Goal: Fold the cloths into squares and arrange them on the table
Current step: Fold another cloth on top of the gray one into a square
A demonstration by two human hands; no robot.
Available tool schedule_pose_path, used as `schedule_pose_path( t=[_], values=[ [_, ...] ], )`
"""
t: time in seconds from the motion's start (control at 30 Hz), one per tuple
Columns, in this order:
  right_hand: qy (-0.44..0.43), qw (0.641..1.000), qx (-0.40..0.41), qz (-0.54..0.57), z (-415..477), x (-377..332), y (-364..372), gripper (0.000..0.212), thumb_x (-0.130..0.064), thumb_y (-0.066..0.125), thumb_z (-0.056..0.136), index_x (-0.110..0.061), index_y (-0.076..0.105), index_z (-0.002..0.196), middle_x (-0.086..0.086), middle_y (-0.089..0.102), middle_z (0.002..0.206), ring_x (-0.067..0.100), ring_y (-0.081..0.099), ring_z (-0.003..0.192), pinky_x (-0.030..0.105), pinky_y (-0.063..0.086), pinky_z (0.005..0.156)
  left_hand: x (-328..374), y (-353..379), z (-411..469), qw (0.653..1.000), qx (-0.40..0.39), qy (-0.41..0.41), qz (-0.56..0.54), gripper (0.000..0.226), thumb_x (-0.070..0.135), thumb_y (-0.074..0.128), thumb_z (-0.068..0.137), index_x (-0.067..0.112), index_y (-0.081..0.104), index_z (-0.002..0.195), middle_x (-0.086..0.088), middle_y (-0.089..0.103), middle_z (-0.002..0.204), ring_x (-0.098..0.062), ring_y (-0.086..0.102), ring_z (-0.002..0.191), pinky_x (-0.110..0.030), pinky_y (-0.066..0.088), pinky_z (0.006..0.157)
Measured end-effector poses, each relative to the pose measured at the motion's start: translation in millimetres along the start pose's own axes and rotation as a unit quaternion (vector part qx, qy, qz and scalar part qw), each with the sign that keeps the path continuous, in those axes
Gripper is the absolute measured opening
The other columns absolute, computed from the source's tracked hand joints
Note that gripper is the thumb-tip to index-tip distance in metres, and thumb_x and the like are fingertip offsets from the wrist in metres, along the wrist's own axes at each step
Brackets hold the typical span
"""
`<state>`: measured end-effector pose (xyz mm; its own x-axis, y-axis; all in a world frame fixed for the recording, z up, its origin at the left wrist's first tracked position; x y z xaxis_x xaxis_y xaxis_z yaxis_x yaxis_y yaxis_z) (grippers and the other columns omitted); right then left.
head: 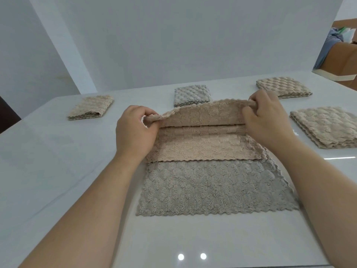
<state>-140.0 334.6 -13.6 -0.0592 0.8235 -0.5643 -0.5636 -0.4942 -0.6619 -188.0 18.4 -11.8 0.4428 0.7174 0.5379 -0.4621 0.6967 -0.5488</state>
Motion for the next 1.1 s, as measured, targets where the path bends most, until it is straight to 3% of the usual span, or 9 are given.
schedule_pose_path(
  t=[0.13, 0.23, 0.37, 0.6, 0.7, 0.8, 0.9, 1.0, 1.1],
  values=[
    [0.003, 0.998, 0.032, 0.047, 0.6, 4.9, -0.1, 0.009, -0.024, 0.057, 0.095, -0.024, 0.051, 0.100, 0.001, 0.058, 0.104, 0.022, 0.055, 0.086, 0.033, 0.037, 0.069, -6.0, 7.0, -0.7, 0.994, -0.018, -0.056, -0.092, 0.013, 0.019, 0.077, 0.084, 0.029, 0.071, 0.090, 0.015, 0.070, 0.087, -0.009, 0.067, 0.080, -0.022, 0.049, 0.073],
    [0.047, 0.989, 0.023, 0.135, -1.5, 8.2, 1.4, 0.010, -0.026, 0.060, 0.096, -0.026, 0.052, 0.103, 0.003, 0.070, 0.095, 0.029, 0.065, 0.074, 0.039, 0.050, 0.061, -5.0, 11.2, -0.8, 0.988, -0.036, -0.066, -0.133, 0.020, 0.012, 0.071, 0.088, 0.028, 0.071, 0.100, 0.019, 0.069, 0.094, -0.003, 0.065, 0.087, -0.017, 0.047, 0.079],
    [0.074, 0.985, -0.008, 0.157, -4.5, 7.3, 5.8, 0.012, -0.017, 0.057, 0.096, -0.025, 0.050, 0.102, 0.001, 0.070, 0.105, 0.032, 0.069, 0.083, 0.033, 0.050, 0.061, -4.1, 17.4, -1.8, 0.984, -0.062, -0.053, -0.159, 0.029, 0.001, 0.063, 0.089, 0.023, 0.071, 0.105, 0.021, 0.068, 0.111, -0.003, 0.064, 0.106, -0.010, 0.045, 0.088],
    [0.109, 0.985, -0.049, 0.124, -4.0, 13.0, 13.4, 0.011, -0.019, 0.056, 0.092, -0.023, 0.053, 0.103, 0.001, 0.063, 0.112, 0.025, 0.065, 0.096, 0.038, 0.051, 0.074, -12.0, 22.2, -1.5, 0.984, -0.088, -0.073, -0.137, 0.029, -0.001, 0.063, 0.089, 0.024, 0.069, 0.101, 0.018, 0.066, 0.118, -0.001, 0.061, 0.109, -0.002, 0.040, 0.084],
    [0.081, 0.992, -0.047, 0.080, -3.2, 11.4, 10.7, 0.010, -0.020, 0.056, 0.090, -0.022, 0.058, 0.099, 0.003, 0.064, 0.113, 0.024, 0.063, 0.096, 0.037, 0.052, 0.078, -17.2, 16.9, -0.6, 0.987, -0.074, -0.095, -0.103, 0.022, 0.008, 0.072, 0.086, 0.029, 0.069, 0.090, 0.016, 0.068, 0.113, -0.003, 0.067, 0.095, -0.010, 0.046, 0.079],
    [0.040, 0.999, -0.026, 0.025, -5.0, 6.9, 2.4, 0.006, -0.019, 0.060, 0.090, -0.022, 0.063, 0.094, -0.002, 0.065, 0.098, 0.020, 0.062, 0.092, 0.036, 0.052, 0.075, -19.6, 3.2, -0.1, 0.992, -0.041, -0.112, -0.050, 0.010, 0.024, 0.080, 0.083, 0.030, 0.072, 0.084, 0.017, 0.070, 0.086, -0.002, 0.063, 0.067, -0.017, 0.046, 0.065],
    [0.010, 1.000, -0.012, -0.025, -8.7, 2.6, -5.2, 0.006, -0.019, 0.063, 0.089, -0.024, 0.066, 0.090, -0.006, 0.066, 0.088, 0.021, 0.061, 0.088, 0.036, 0.050, 0.073, -14.8, -5.1, -0.9, 0.992, -0.043, -0.109, -0.044, 0.012, 0.025, 0.082, 0.081, 0.031, 0.071, 0.082, 0.014, 0.071, 0.083, -0.008, 0.069, 0.068, -0.026, 0.054, 0.072],
    [0.015, 0.999, -0.011, -0.028, -11.5, 2.8, -10.0, 0.015, -0.011, 0.061, 0.088, -0.023, 0.070, 0.092, -0.018, 0.061, 0.079, 0.018, 0.061, 0.084, 0.029, 0.042, 0.067, -9.5, -0.2, -3.2, 0.982, -0.082, -0.135, -0.107, 0.016, 0.012, 0.079, 0.085, 0.025, 0.070, 0.083, 0.008, 0.074, 0.088, -0.013, 0.074, 0.060, -0.037, 0.062, 0.070],
    [0.029, 0.999, -0.019, -0.025, -13.1, 2.8, -11.5, 0.023, -0.007, 0.057, 0.090, -0.022, 0.072, 0.096, -0.022, 0.058, 0.074, 0.007, 0.058, 0.073, 0.022, 0.037, 0.058, -8.7, 5.2, -6.4, 0.970, -0.100, -0.170, -0.142, 0.015, 0.011, 0.079, 0.074, 0.024, 0.073, 0.080, 0.003, 0.076, 0.081, -0.021, 0.075, 0.071, -0.047, 0.062, 0.077]
  ],
)
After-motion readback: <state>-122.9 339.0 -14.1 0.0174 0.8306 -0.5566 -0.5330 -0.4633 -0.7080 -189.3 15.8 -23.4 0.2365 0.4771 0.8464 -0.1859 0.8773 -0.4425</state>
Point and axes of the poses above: each hand's wrist, its own z-axis towards the middle knuckle, its own y-axis out of the palm, x = y × z, the point moved 6 cm from there along z, towards the middle knuckle
